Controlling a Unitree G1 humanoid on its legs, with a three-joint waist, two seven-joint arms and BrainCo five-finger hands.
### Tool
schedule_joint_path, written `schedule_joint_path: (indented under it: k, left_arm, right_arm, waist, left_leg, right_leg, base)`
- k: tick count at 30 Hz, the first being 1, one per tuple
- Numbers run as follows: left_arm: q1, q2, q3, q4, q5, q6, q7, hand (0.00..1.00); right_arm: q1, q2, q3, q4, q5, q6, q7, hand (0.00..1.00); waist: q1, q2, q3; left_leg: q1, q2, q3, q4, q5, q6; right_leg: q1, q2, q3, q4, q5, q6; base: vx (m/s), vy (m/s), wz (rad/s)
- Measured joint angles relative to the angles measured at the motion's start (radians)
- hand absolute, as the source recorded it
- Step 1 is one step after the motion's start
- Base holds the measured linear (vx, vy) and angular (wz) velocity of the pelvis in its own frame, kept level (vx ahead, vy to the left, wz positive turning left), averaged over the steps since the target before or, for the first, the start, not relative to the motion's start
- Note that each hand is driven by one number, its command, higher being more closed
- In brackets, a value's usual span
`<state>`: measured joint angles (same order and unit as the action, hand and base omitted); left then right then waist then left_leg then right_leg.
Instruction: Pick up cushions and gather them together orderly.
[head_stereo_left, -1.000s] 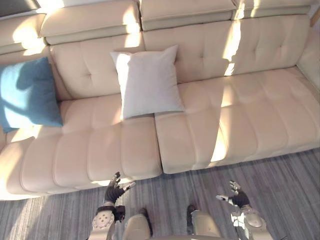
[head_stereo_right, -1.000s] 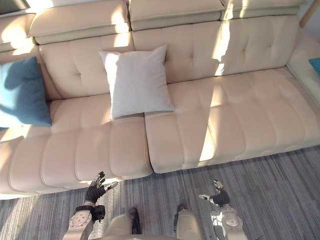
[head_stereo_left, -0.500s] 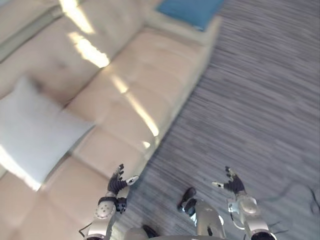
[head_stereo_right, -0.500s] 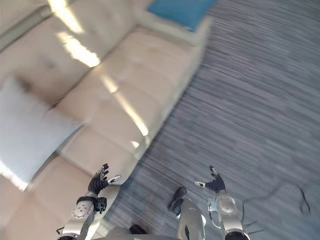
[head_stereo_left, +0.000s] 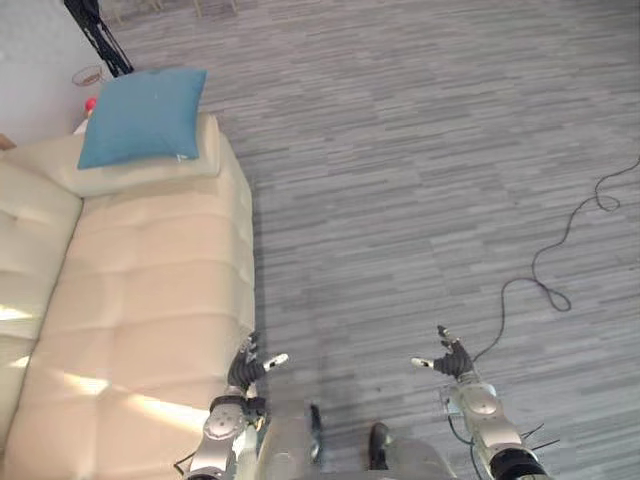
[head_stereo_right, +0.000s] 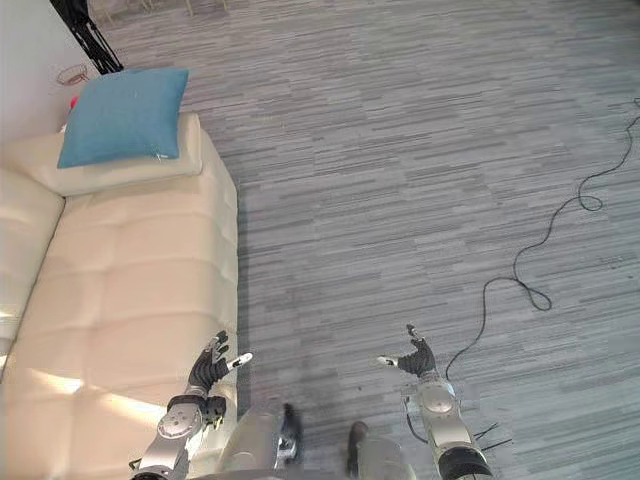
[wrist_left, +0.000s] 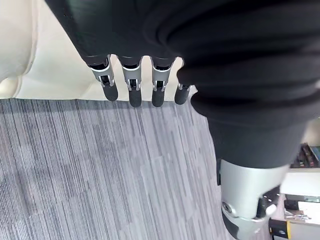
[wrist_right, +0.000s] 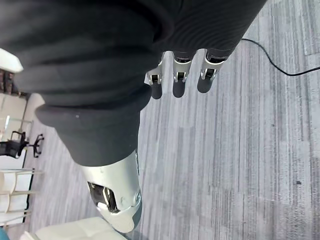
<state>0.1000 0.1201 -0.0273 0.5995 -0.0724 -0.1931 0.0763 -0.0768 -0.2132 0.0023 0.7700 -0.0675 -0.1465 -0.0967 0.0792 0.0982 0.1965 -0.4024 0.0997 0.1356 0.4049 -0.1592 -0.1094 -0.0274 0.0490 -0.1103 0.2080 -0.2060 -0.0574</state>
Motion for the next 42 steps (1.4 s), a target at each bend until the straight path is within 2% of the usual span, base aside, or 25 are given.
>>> schedule_joint_path:
  k: [1, 2, 3, 4, 6, 8, 10, 14, 17, 18, 19, 20, 21, 23, 26, 28, 29, 30, 31, 32, 35, 36, 37, 39, 42]
  left_arm:
    - [0.002, 0.004, 0.008, 0.001, 0.000, 0.001, 0.002, 0.00]
    - [0.020, 0.007, 0.038, 0.003, 0.000, 0.001, 0.007, 0.00]
    - [0.027, 0.012, 0.041, 0.017, 0.000, 0.001, 0.013, 0.00]
    - [0.024, 0.012, 0.040, 0.041, -0.001, 0.010, 0.014, 0.00]
    - [0.034, 0.009, 0.014, 0.056, -0.001, 0.018, 0.011, 0.00]
    - [0.041, 0.011, -0.004, 0.058, -0.002, 0.028, 0.012, 0.00]
    - [0.026, 0.010, -0.010, 0.057, -0.008, 0.029, 0.014, 0.00]
    - [-0.036, -0.002, -0.010, 0.060, -0.014, 0.029, 0.015, 0.00]
    - [-0.021, 0.012, -0.003, 0.065, -0.012, 0.028, 0.021, 0.00]
    - [-0.025, -0.008, -0.005, 0.090, -0.012, 0.030, 0.028, 0.00]
    - [-0.020, -0.025, -0.005, 0.090, -0.012, 0.028, 0.032, 0.00]
    - [-0.018, -0.030, -0.002, 0.092, -0.012, 0.028, 0.034, 0.00]
    - [-0.020, -0.040, -0.001, 0.097, -0.014, 0.029, 0.032, 0.00]
    - [-0.016, -0.037, 0.000, 0.099, -0.014, 0.030, 0.031, 0.00]
    - [-0.020, -0.039, -0.001, 0.095, -0.014, 0.027, 0.028, 0.00]
    - [-0.024, -0.040, 0.000, 0.096, -0.014, 0.028, 0.026, 0.00]
    - [-0.020, -0.044, 0.000, 0.097, -0.014, 0.029, 0.019, 0.00]
    - [-0.015, -0.048, 0.001, 0.096, -0.014, 0.028, 0.018, 0.00]
    - [-0.010, -0.048, 0.012, 0.100, -0.014, 0.030, 0.018, 0.00]
    - [-0.011, -0.049, 0.026, 0.096, -0.014, 0.029, 0.018, 0.00]
    - [0.001, -0.063, 0.064, 0.101, -0.018, 0.030, 0.018, 0.00]
    - [0.018, -0.059, 0.063, 0.102, -0.022, 0.030, 0.017, 0.00]
    - [0.025, -0.048, 0.059, 0.103, -0.025, 0.031, 0.018, 0.00]
    - [0.037, -0.035, 0.058, 0.104, -0.031, 0.031, 0.021, 0.00]
    - [0.029, -0.031, 0.067, 0.104, -0.032, 0.031, 0.035, 0.00]
  right_arm:
    - [-0.005, 0.003, 0.001, 0.004, 0.000, 0.001, -0.001, 0.00]
    - [-0.007, 0.016, 0.006, 0.004, 0.000, 0.001, -0.001, 0.00]
    - [-0.003, 0.032, 0.003, 0.005, -0.001, 0.000, -0.004, 0.00]
    - [-0.003, 0.040, -0.014, 0.011, -0.002, -0.001, -0.008, 0.00]
    - [-0.004, 0.053, -0.039, 0.032, -0.004, 0.001, -0.007, 0.00]
    - [0.009, 0.056, -0.038, 0.042, -0.005, 0.002, -0.006, 0.00]
    - [-0.006, 0.055, -0.038, 0.042, -0.015, 0.001, -0.004, 0.00]
    - [-0.022, 0.028, -0.040, 0.041, -0.017, 0.001, 0.010, 0.00]
    - [0.016, 0.037, -0.042, 0.040, -0.017, 0.005, 0.010, 0.00]
    - [0.032, 0.021, -0.045, 0.041, -0.017, 0.009, 0.011, 0.00]
    - [0.041, 0.009, -0.044, 0.034, -0.017, 0.010, 0.012, 0.00]
    - [0.042, 0.006, -0.044, 0.031, -0.016, 0.010, 0.012, 0.00]
    - [0.032, 0.005, -0.042, 0.031, -0.007, 0.011, 0.010, 0.00]
    - [0.032, 0.021, -0.046, 0.030, 0.016, 0.015, 0.007, 0.00]
    - [0.032, 0.032, -0.079, 0.028, 0.031, 0.008, 0.004, 0.00]
    - [0.013, 0.032, -0.107, 0.031, 0.031, 0.007, 0.003, 0.00]
    - [0.003, 0.021, -0.122, 0.042, 0.031, 0.004, -0.003, 0.00]
    - [0.002, 0.012, -0.123, 0.050, 0.030, 0.004, -0.010, 0.00]
    - [0.000, 0.017, -0.115, 0.074, 0.030, 0.005, -0.016, 0.00]
    - [-0.001, 0.019, -0.102, 0.075, 0.030, 0.004, -0.014, 0.00]
    - [-0.017, 0.037, -0.098, 0.081, 0.023, 0.002, -0.008, 0.00]
    - [-0.013, 0.047, -0.098, 0.081, 0.017, 0.002, -0.006, 0.00]
    - [0.008, 0.056, -0.098, 0.082, 0.016, 0.003, -0.005, 0.00]
    - [0.038, 0.057, -0.087, 0.082, 0.016, 0.003, -0.004, 0.00]
    - [0.049, 0.056, -0.077, 0.078, 0.016, 0.002, 0.006, 0.00]
  waist:
    - [0.016, 0.000, -0.002]
    - [0.022, -0.031, -0.022]
    - [0.015, -0.080, -0.037]
    - [0.008, -0.108, -0.043]
    - [-0.013, -0.110, -0.040]
    - [-0.011, -0.106, -0.037]
    - [-0.012, -0.084, -0.033]
    - [-0.046, -0.034, -0.004]
    - [-0.058, -0.080, -0.025]
    - [-0.075, -0.060, -0.031]
    - [-0.066, -0.033, -0.046]
    - [-0.063, -0.028, -0.044]
    - [-0.060, -0.002, -0.024]
    - [-0.039, -0.018, 0.001]
    - [-0.009, -0.062, 0.012]
    - [-0.004, -0.058, 0.015]
    - [-0.005, -0.040, 0.022]
    - [0.001, -0.025, 0.022]
    - [0.020, -0.036, 0.016]
    - [0.021, -0.049, 0.011]
    - [0.021, -0.066, 0.008]
    - [0.018, -0.080, 0.008]
    - [0.013, -0.092, 0.003]
    - [-0.002, -0.095, 0.000]
    - [-0.013, -0.084, -0.006]
  left_leg:
    - [0.005, 0.000, -0.001, 0.012, 0.042, 0.057]
    - [0.005, -0.027, 0.006, 0.032, 0.053, 0.133]
    - [0.017, -0.061, 0.013, 0.023, 0.028, 0.151]
    - [0.038, -0.101, 0.015, 0.024, -0.009, 0.169]
    - [0.115, -0.131, 0.004, 0.034, -0.053, 0.198]
    - [0.217, -0.146, 0.002, 0.027, -0.076, 0.207]
    - [0.337, -0.152, -0.027, -0.049, -0.090, 0.210]
    - [0.461, -0.123, -0.105, -0.143, -0.097, 0.195]
    - [0.552, -0.123, -0.124, -0.106, -0.177, 0.060]
    - [0.543, -0.099, -0.144, -0.012, -0.196, 0.034]
    - [0.464, -0.049, -0.129, 0.149, -0.158, -0.014]
    - [0.414, -0.025, -0.110, 0.259, -0.116, -0.021]
    - [0.305, 0.057, -0.050, 0.482, -0.049, -0.009]
    - [0.203, 0.137, 0.065, 0.670, -0.100, 0.064]
    - [0.073, 0.077, 0.111, 0.487, -0.112, 0.084]
    - [0.014, 0.034, 0.110, 0.275, -0.101, 0.071]
    - [0.009, 0.001, 0.110, 0.016, -0.017, 0.024]
    - [0.013, 0.002, 0.115, -0.071, 0.075, 0.044]
    - [0.042, -0.021, 0.128, -0.071, 0.119, 0.143]
    - [0.039, -0.035, 0.129, -0.056, 0.089, 0.147]
    - [0.052, -0.054, 0.127, 0.053, -0.048, 0.194]
    - [0.111, -0.080, 0.124, 0.056, -0.085, 0.207]
    - [0.173, -0.109, 0.099, 0.056, -0.122, 0.216]
    - [0.262, -0.132, 0.047, 0.048, -0.148, 0.232]
    - [0.354, -0.141, -0.063, 0.019, -0.147, 0.232]
  right_leg:
    - [0.008, 0.002, 0.015, 0.011, -0.020, 0.009]
    - [0.006, -0.021, 0.034, 0.053, -0.072, 0.036]
    - [-0.009, -0.058, 0.032, 0.126, -0.111, 0.087]
    - [-0.071, -0.106, 0.034, 0.304, -0.134, 0.176]
    - [-0.159, -0.151, 0.053, 0.602, -0.063, 0.330]
    - [-0.210, -0.211, 0.021, 0.807, -0.074, 0.281]
    - [-0.286, -0.270, -0.092, 0.767, -0.116, 0.157]
    - [-0.384, -0.193, -0.046, 0.346, -0.062, 0.155]
    - [-0.385, -0.161, 0.016, 0.110, 0.215, 0.100]
    - [-0.385, -0.163, -0.008, 0.205, 0.228, 0.086]
    - [-0.372, -0.148, -0.050, 0.224, 0.178, 0.065]
    - [-0.350, -0.139, -0.061, 0.212, 0.149, 0.063]
    - [-0.282, -0.110, -0.093, 0.167, 0.129, 0.047]
    - [-0.130, -0.084, -0.109, 0.068, 0.112, 0.031]
    - [0.032, -0.111, -0.118, -0.078, 0.109, 0.036]
    - [0.069, -0.127, -0.129, -0.112, 0.094, 0.060]
    - [0.115, -0.133, -0.136, -0.131, 0.066, 0.100]
    - [0.136, -0.122, -0.135, -0.139, 0.052, 0.113]
    - [0.159, -0.137, -0.120, -0.140, 0.025, 0.124]
    - [0.163, -0.151, -0.117, -0.132, 0.022, 0.119]
    - [0.058, -0.213, -0.061, 0.218, -0.025, 0.190]
    - [-0.015, -0.250, -0.016, 0.456, 0.028, 0.275]
    - [-0.082, -0.270, 0.020, 0.679, 0.066, 0.313]
    - [-0.152, -0.274, 0.017, 0.866, 0.022, 0.237]
    - [-0.279, -0.256, -0.047, 0.764, -0.057, 0.137]
  base:
    - [0.48, 0.254, -0.45]
    - [0.56, 0.224, -0.15]
    - [0.70, 0.235, 0.17]
    - [0.61, 0.166, 0.33]
    - [0.61, 0.174, 0.35]
    - [0.61, 0.131, 0.22]
    - [0.56, 0.073, 0.14]
    - [0.55, -0.031, 0.50]
    - [0.70, -0.186, 0.67]
    - [0.76, -0.277, 0.76]
    - [0.63, -0.216, 0.63]
    - [0.59, -0.217, 0.43]
    - [0.60, -0.225, 0.33]
    - [0.62, -0.190, 0.25]
    - [0.45, -0.061, 0.11]
    - [0.45, 0.066, 0.03]
    - [0.46, 0.147, 0.05]
    - [0.58, 0.203, -0.07]
    - [0.40, 0.148, -0.09]
    - [0.53, 0.187, 0.05]
    - [0.54, 0.218, 0.11]
    - [0.53, 0.194, 0.34]
    - [0.55, 0.163, 0.48]
    - [0.62, 0.050, 0.83]
    - [0.57, -0.041, 0.79]
